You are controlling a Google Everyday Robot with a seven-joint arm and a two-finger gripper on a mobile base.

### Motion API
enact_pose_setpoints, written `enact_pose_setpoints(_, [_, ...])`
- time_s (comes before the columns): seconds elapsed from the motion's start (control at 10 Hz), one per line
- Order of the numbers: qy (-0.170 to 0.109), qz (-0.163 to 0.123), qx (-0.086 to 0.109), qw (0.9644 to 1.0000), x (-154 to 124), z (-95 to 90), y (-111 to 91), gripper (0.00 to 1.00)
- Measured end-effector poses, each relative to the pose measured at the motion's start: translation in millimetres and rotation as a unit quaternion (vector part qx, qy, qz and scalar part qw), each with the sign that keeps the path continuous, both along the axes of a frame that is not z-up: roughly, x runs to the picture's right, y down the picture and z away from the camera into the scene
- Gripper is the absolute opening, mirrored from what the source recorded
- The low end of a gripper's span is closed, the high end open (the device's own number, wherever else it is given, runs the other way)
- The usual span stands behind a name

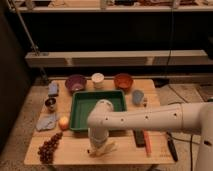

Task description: Place banana in table surface

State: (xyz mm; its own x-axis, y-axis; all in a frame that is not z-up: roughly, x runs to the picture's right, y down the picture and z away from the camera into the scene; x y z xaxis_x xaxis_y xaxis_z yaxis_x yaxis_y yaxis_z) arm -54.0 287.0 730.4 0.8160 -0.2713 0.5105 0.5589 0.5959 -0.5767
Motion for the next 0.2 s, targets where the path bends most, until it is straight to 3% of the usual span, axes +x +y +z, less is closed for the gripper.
enact_pose_setpoints(0.2, [-0.005, 0.003, -0.027, 0.9996, -3.7, -0.2, -1.0, 0.8])
